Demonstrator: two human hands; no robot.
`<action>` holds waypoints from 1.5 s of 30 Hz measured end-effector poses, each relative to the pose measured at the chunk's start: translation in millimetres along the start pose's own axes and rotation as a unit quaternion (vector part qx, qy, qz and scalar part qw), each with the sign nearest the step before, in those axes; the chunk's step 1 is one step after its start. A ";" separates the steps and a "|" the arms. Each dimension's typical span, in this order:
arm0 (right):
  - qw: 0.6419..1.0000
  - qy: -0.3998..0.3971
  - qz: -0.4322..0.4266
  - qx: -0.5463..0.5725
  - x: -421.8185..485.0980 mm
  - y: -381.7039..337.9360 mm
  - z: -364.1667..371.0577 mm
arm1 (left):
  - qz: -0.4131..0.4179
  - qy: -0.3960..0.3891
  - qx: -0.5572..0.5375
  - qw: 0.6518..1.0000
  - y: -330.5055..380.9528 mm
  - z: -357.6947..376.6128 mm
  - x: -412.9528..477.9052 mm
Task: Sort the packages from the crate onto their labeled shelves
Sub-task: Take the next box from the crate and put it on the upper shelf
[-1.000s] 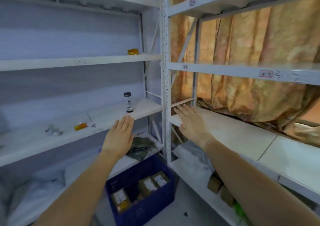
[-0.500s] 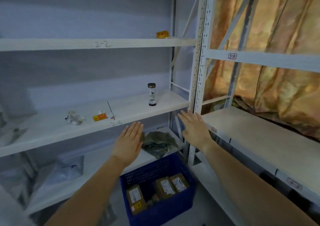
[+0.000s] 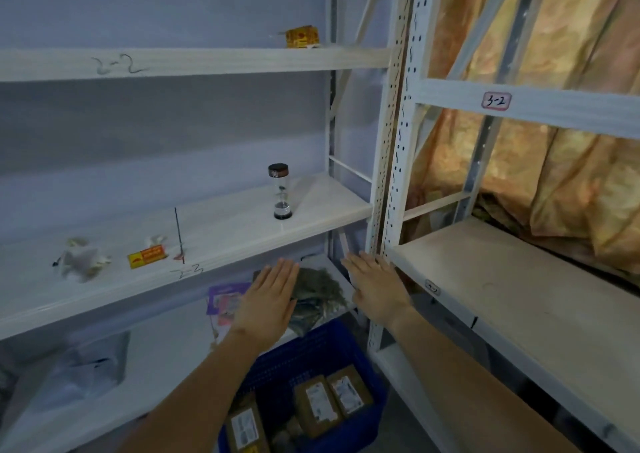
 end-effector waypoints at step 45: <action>0.938 -0.242 0.166 0.182 -22.2 -12.9 716.3 | -0.266 -0.396 -0.321 0.818 84.5 722.3 -86.5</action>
Point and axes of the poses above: each hand's wrist, its own x-axis towards the middle knuckle, its own z-axis out of the palm, y = z × x, the point moved 4 cm from there along x, towards the middle knuckle, and after that the axes turned 11 degrees about -z, right-handed, at the moved point
